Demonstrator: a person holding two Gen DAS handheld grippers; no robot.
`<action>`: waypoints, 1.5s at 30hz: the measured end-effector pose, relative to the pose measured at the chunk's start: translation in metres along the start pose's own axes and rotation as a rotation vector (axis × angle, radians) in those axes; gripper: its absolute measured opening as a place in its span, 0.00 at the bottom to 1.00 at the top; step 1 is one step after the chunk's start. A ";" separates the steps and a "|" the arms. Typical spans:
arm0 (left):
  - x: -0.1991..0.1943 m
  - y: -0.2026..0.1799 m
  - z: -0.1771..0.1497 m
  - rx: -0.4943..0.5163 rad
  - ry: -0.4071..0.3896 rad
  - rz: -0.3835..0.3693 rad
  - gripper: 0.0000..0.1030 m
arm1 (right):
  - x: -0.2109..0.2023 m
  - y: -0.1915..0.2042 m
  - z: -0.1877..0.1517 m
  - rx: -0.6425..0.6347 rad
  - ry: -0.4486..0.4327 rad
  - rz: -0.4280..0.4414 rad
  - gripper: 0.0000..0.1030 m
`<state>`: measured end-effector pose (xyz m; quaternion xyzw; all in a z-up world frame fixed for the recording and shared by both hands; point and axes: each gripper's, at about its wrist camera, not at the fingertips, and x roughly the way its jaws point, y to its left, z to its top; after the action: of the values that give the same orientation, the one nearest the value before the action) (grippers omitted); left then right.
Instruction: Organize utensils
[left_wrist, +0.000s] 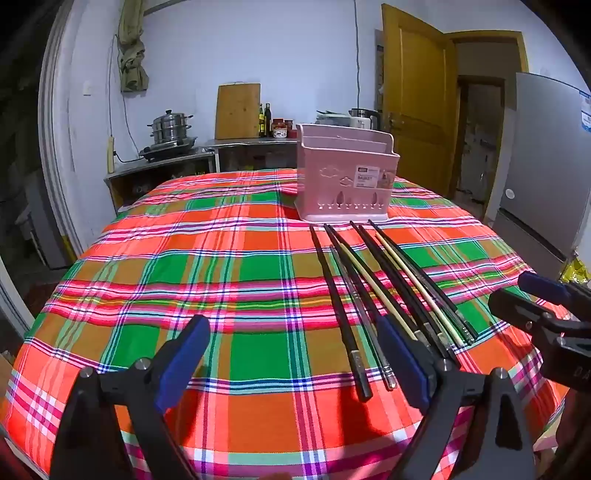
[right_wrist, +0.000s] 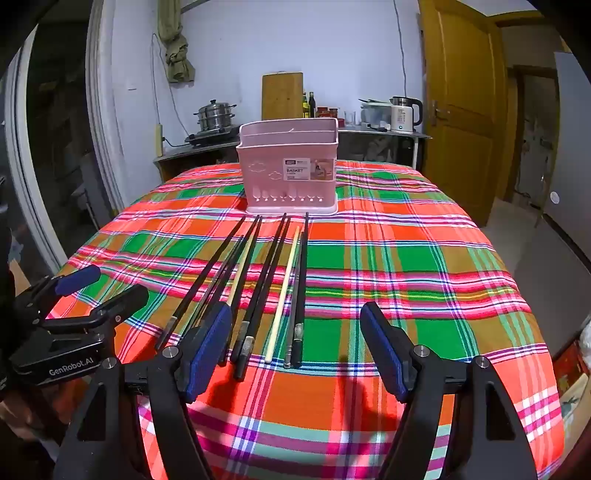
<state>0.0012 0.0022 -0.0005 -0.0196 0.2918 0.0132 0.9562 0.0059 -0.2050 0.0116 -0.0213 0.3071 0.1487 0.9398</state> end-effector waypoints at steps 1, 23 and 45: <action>-0.003 -0.003 0.003 -0.003 0.000 0.004 0.91 | 0.000 0.000 0.000 -0.003 0.007 -0.002 0.70; -0.002 -0.005 -0.003 0.018 0.004 -0.014 0.91 | -0.002 -0.003 0.000 0.005 0.002 0.005 0.70; -0.001 -0.010 -0.003 0.018 0.007 -0.013 0.91 | -0.002 -0.001 0.002 0.004 0.002 0.003 0.70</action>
<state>-0.0013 -0.0078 -0.0022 -0.0131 0.2950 0.0042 0.9554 0.0053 -0.2059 0.0142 -0.0193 0.3084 0.1494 0.9393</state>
